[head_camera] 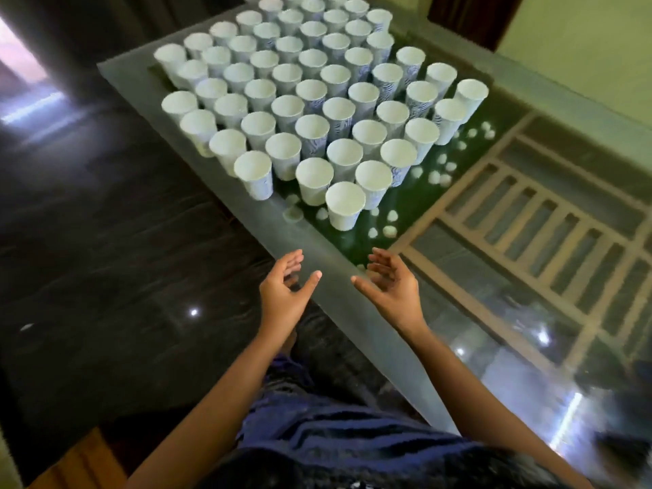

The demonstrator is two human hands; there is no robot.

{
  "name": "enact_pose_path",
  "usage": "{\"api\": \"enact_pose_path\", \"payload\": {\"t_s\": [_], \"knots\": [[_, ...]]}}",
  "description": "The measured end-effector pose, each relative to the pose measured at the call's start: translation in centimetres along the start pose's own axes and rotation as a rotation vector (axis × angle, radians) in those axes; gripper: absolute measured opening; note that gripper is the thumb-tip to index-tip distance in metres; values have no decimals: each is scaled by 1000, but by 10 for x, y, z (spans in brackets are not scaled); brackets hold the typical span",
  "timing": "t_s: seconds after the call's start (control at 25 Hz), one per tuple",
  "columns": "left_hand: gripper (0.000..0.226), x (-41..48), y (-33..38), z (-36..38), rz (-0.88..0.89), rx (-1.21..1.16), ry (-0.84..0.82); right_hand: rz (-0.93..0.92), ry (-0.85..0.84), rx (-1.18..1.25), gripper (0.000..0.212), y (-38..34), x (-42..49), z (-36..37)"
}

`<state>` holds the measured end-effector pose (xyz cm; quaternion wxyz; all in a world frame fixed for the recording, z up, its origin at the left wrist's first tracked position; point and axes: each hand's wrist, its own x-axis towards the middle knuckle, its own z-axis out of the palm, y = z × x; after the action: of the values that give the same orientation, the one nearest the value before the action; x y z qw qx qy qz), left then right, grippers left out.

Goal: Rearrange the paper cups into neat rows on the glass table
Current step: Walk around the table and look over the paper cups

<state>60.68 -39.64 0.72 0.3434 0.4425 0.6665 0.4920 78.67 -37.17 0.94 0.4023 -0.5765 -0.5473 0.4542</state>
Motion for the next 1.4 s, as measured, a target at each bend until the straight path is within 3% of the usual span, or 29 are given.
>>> {"api": "enact_pose_path", "payload": {"t_s": [0.32, 0.56, 0.84, 0.96, 1.4], "knots": [[71, 169, -5, -2, 58, 84, -291, 152, 330, -176, 76, -26, 90, 60], [82, 216, -1, 12, 79, 61, -428, 258, 407, -134, 86, -34, 112, 86], [69, 218, -8, 17, 98, 41, -472, 246, 512, -117, 76, -35, 109, 103], [69, 212, -6, 14, 117, 49, -504, 259, 541, -128, 82, -33, 96, 103], [70, 125, 22, 28, 308, 128, -774, 261, 845, -91, 72, -17, -17, 65]]}}
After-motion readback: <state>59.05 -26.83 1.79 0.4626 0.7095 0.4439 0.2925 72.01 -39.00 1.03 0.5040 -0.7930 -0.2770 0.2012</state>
